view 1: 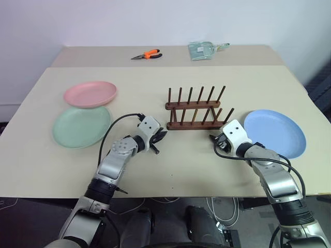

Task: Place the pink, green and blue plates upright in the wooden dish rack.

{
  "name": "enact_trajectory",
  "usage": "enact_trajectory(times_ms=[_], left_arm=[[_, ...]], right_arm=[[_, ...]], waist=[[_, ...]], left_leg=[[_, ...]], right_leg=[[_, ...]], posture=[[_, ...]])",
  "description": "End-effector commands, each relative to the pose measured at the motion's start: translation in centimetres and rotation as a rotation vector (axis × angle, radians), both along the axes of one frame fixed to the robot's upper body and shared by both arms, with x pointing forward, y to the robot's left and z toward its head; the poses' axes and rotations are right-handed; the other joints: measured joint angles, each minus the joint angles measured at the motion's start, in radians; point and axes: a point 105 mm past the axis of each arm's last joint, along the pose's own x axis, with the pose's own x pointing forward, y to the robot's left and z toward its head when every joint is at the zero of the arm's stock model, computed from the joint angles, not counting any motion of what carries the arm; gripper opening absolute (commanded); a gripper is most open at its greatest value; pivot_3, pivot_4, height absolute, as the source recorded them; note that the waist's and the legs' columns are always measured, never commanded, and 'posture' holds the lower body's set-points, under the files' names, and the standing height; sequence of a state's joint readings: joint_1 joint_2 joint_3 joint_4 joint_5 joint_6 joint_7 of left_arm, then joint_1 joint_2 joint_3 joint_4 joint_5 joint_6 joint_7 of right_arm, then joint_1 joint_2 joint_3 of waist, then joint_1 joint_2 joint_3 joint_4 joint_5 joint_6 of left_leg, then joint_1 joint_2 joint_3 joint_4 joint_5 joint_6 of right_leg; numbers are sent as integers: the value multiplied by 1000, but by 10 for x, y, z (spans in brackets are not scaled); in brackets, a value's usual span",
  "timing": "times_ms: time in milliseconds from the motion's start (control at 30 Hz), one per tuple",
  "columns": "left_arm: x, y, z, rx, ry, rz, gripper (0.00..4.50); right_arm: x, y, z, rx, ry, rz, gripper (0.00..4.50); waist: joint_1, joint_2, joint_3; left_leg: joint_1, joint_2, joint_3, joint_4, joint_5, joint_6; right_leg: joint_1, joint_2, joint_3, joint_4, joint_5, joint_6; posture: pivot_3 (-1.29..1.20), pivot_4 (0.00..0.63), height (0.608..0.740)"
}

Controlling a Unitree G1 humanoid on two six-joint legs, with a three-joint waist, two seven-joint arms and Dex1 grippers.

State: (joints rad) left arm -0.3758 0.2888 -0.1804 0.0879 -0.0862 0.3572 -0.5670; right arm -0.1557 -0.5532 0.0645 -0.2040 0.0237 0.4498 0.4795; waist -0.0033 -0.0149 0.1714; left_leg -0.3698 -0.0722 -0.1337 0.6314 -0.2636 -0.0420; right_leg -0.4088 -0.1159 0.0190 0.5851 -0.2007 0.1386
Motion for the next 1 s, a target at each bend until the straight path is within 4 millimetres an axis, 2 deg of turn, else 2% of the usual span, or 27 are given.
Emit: enact_trajectory(times_ms=[33, 67, 100, 167, 200, 267, 300, 400, 500, 633, 733, 900, 1000], left_arm=[[12, 52, 37, -134, -48, 204, 1756], [17, 69, 50, -169, -78, 284, 2167], [25, 89, 65, -207, -115, 398, 2765], [31, 110, 78, -249, -144, 517, 3733], [36, 127, 94, -303, -179, 617, 4329], [39, 166, 131, -424, -283, 836, 4500], [38, 181, 143, -477, -314, 919, 4500], [31, 204, 157, -620, -326, 1056, 4500], [23, 219, 150, -718, -251, 1154, 4500], [18, 221, 129, -800, -89, 1205, 4500], [20, 218, 106, -920, 88, 1201, 4500], [33, 217, 85, -1093, 261, 1200, 4500], [45, 216, 82, -1114, 292, 1178, 3649]], right_arm=[[-10, 15, 25, -2, -83, 99, 4366], [-12, 17, 25, -4, -82, 114, 4385], [-14, 20, 25, -8, -80, 130, 4385], [-16, 22, 24, -12, -76, 146, 4385], [-15, 24, 22, -13, -73, 153, 4385], [-15, 29, 15, 15, -29, 181, 4442], [-14, 32, 13, 35, -9, 190, 4442], [-13, 40, 13, 58, 0, 223, 4442], [-8, 42, 14, 30, -25, 219, 4442], [-7, 43, 14, 20, -32, 231, 4442], [-7, 45, 16, 22, -42, 242, 4442], [-4, 44, 19, 16, -77, 223, 4442], [-2, 41, 22, 14, -100, 199, 4500]], waist=[[-9, 0, 1], [-9, 0, 1], [-9, -1, 1], [-6, -1, 1], [-4, -1, 1], [0, -3, 2], [-1, -4, 2], [-7, -5, 2], [-8, -5, 2], [-7, -7, 3], [-7, -7, 3], [-6, -8, 3], [-6, -8, 3]], left_leg=[[-1, 0, 0, 0, 0, 0], [-1, 0, -1, 0, 0, 0], [-2, 0, -1, 1, 0, 0], [-2, 0, -2, 1, 0, -1], [-2, 0, -2, 1, 0, -1], [-2, -1, -3, 2, 0, -1], [-2, -1, -3, 2, 1, -1], [-2, -1, -3, 1, 1, -1], [-2, -2, -2, 1, 1, -1], [-2, -2, -3, 1, 1, -2], [-2, -2, -3, 1, 1, -2], [-2, -2, -3, 1, 1, -2], [-2, -2, -3, 1, 1, -3]], right_leg=[[-1, 0, 0, 0, 0, 0], [-2, 0, 0, 1, 0, 0], [-2, 0, 0, 1, 0, 1], [-2, 1, -1, 1, -1, 1], [-1, 1, -1, 1, -1, 1], [0, 0, -1, 0, -1, 2], [0, 0, -1, 0, -1, 2], [0, 0, -1, 0, 0, 1], [0, -1, -1, 0, 1, 0], [0, 0, -1, 0, 1, 0], [0, 0, -1, 0, 1, 0], [0, 0, -1, 1, 1, 0], [-1, 0, -1, 1, 1, -1]], posture=[[0, 150, 740], [0, 150, 740], [0, 150, 740], [0, 150, 740], [0, 150, 740], [0, 150, 740], [0, 150, 740], [0, 150, 740], [0, 150, 740], [0, 150, 740], [0, 150, 740], [0, 150, 740], [0, 150, 740]])
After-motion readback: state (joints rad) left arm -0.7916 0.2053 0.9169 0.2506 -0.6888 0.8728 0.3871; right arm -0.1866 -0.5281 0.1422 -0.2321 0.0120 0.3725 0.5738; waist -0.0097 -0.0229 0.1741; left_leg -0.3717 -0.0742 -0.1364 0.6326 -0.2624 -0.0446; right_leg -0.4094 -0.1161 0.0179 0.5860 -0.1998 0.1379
